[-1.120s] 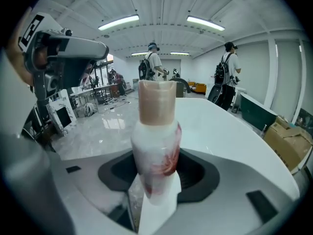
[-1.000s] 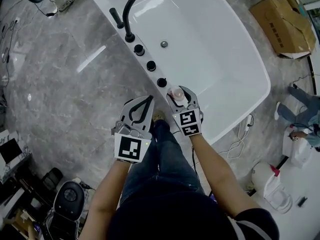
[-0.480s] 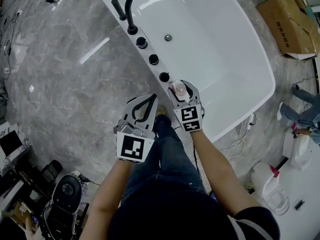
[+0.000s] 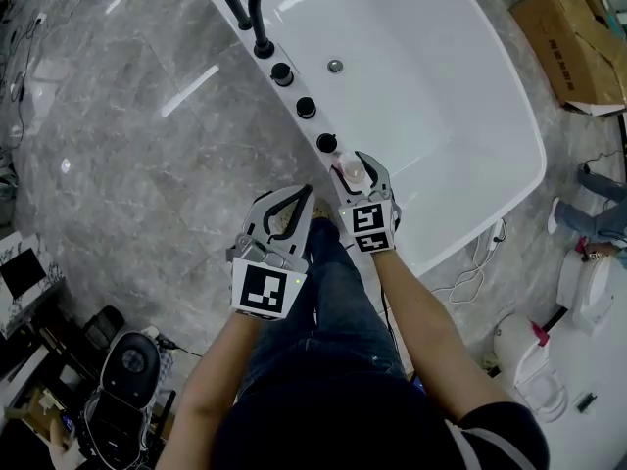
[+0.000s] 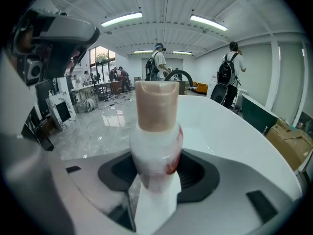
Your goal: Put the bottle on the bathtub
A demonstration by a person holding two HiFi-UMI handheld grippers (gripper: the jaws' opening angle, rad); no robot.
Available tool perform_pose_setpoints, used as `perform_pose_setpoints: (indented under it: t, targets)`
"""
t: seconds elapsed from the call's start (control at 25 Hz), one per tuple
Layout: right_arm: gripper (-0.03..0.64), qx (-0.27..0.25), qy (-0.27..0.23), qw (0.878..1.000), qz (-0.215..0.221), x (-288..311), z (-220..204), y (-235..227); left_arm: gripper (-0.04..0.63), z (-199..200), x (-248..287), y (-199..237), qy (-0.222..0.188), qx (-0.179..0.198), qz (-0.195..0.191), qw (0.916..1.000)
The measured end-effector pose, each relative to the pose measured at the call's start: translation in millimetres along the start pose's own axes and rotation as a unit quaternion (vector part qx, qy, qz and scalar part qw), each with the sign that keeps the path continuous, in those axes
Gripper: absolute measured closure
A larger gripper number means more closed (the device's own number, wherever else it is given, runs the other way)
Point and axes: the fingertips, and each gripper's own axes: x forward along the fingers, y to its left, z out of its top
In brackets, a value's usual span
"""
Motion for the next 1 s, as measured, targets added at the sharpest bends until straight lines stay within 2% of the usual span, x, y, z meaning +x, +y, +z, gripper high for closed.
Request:
perform_pose_setpoints:
  t: [0.32,0.44,0.56,0.84,1.0]
  targets:
    - [0.377,-0.015,0.003,1.000,0.001,-0.3,-12.0,0.6,0.575,-7.9,-2.0,-4.7,0.009,-0.006,-0.008,0.9999]
    - [0.376,0.010,0.020,1.000,0.021,2.7,-19.0,3.5,0.575,-7.6,-2.5,-6.4,0.008,-0.008,-0.009,0.9999]
    - [0.331,0.038,0.030,0.998,0.032,-1.0,-22.8,4.6,0.575,-5.0,-5.4,-7.2,0.012,-0.008,-0.011,0.9998]
    - [0.325,0.062,0.036,0.997,0.032,-54.9,-23.7,16.5,0.575,15.6,-19.9,-7.5,-0.006,-0.008,-0.007,0.9999]
    - [0.327,0.091,0.010,0.996,0.021,-101.2,-2.9,22.4,0.575,35.7,-36.7,-7.1,-0.026,-0.016,0.010,0.9995]
